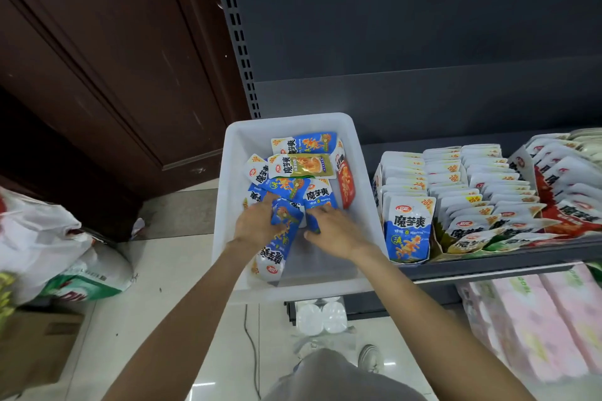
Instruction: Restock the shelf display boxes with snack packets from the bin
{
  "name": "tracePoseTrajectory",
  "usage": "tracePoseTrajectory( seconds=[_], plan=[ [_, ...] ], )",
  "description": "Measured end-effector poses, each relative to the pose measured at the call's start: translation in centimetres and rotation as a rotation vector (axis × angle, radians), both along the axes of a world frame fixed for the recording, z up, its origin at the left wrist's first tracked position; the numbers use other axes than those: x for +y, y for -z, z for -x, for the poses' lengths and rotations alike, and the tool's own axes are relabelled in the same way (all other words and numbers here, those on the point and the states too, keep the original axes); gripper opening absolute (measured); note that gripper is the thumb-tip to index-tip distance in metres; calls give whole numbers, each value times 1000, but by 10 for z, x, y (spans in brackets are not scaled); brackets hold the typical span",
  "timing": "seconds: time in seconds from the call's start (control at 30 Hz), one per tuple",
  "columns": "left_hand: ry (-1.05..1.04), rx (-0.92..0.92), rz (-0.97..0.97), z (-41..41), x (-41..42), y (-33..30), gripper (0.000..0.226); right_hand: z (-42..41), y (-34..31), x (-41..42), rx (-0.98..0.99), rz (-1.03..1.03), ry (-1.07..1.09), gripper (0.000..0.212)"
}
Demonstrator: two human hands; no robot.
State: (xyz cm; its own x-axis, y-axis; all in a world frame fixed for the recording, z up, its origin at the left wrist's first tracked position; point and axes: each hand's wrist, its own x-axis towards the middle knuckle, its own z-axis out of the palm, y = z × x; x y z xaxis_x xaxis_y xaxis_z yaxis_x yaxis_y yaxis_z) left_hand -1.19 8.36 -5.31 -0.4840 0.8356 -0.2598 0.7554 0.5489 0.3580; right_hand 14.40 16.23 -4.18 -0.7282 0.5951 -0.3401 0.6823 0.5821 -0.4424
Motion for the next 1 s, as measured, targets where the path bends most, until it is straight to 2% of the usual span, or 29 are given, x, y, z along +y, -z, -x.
tracePoseTrajectory(
  seconds=[0.03, 0.1, 0.13, 0.2, 0.27, 0.33, 0.43, 0.5, 0.57, 0.6, 0.7, 0.83, 0.87, 1.0],
  plan=[
    [-27, 12, -62, 1, -2, -8, 38, -4, -5, -2, 76, 12, 39, 53],
    [-104, -45, -261, 1, -8, -26, 20, -12, -18, -6, 249, 100, 130, 57],
    [-162, -149, -384, -2, -10, -36, 17, -16, -24, -8, 349, 185, 187, 60],
    [-300, -471, -639, -12, -15, -60, 12, -23, -37, -13, 554, 355, 313, 64],
    [-399, -784, -813, -28, -17, -80, 14, -28, -49, -19, 743, 421, 403, 60],
    [-422, -988, -870, -43, -17, -90, 25, -37, -61, -23, 899, 473, 454, 58],
    [-392, -1103, -838, -69, -15, -93, 33, -58, -80, -22, 1116, 615, 648, 62],
    [-361, -1113, -798, -89, -11, -94, 34, -80, -93, -15, 1168, 611, 765, 54],
    [-279, -1084, -780, -107, -4, -95, 34, -106, -102, -7, 1155, 502, 799, 35],
    [-228, -1037, -779, -114, 0, -96, 34, -120, -105, -4, 1168, 432, 802, 28],
    [-119, -776, -791, -127, 11, -91, 33, -169, -120, 6, 1162, 153, 731, 24],
    [87, -457, -725, -138, 24, -73, 35, -215, -125, 23, 819, -288, 404, 8],
    [148, -402, -700, -140, 27, -70, 39, -217, -123, 26, 728, -374, 323, 11],
    [340, -305, -631, -146, 36, -64, 53, -202, -111, 27, 483, -579, 63, 15]
  ],
)
